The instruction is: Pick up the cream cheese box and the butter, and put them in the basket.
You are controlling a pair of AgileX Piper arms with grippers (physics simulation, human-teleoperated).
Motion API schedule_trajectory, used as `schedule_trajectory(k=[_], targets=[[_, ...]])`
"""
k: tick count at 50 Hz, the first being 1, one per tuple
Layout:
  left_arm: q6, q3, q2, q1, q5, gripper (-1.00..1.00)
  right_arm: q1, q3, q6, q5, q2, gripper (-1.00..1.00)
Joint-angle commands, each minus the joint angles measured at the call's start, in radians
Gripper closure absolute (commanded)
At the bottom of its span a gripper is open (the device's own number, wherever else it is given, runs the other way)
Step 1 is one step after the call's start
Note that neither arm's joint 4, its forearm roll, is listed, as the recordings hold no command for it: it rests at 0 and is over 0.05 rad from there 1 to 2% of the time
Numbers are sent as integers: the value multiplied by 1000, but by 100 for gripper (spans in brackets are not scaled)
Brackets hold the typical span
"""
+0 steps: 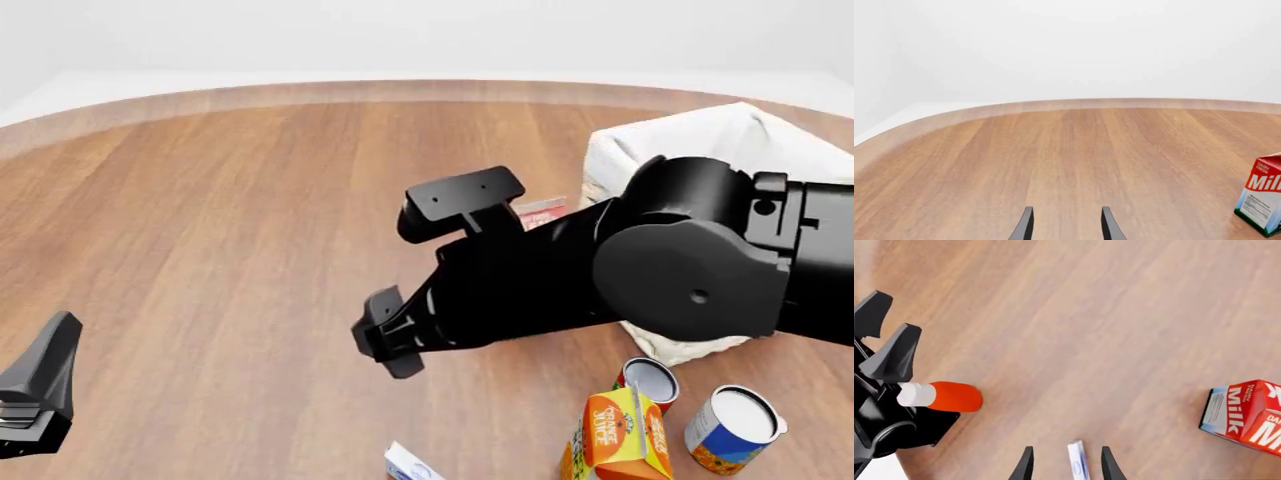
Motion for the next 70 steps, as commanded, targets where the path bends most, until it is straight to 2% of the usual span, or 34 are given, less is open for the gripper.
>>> schedule_trajectory(k=[1, 22, 35, 40, 70], targets=[[0, 0, 0, 0, 0, -100, -6, 43, 9, -42, 10, -100], [0, 0, 0, 0, 0, -100, 4, 101, 40, -98, 16, -100], [0, 0, 0, 0, 0, -100, -12, 112, 25, -114, 24, -100], [0, 0, 0, 0, 0, -100, 6, 143, 46, -147, 49, -100], [0, 0, 0, 0, 0, -100, 22, 196, 84, -190, 73, -100]])
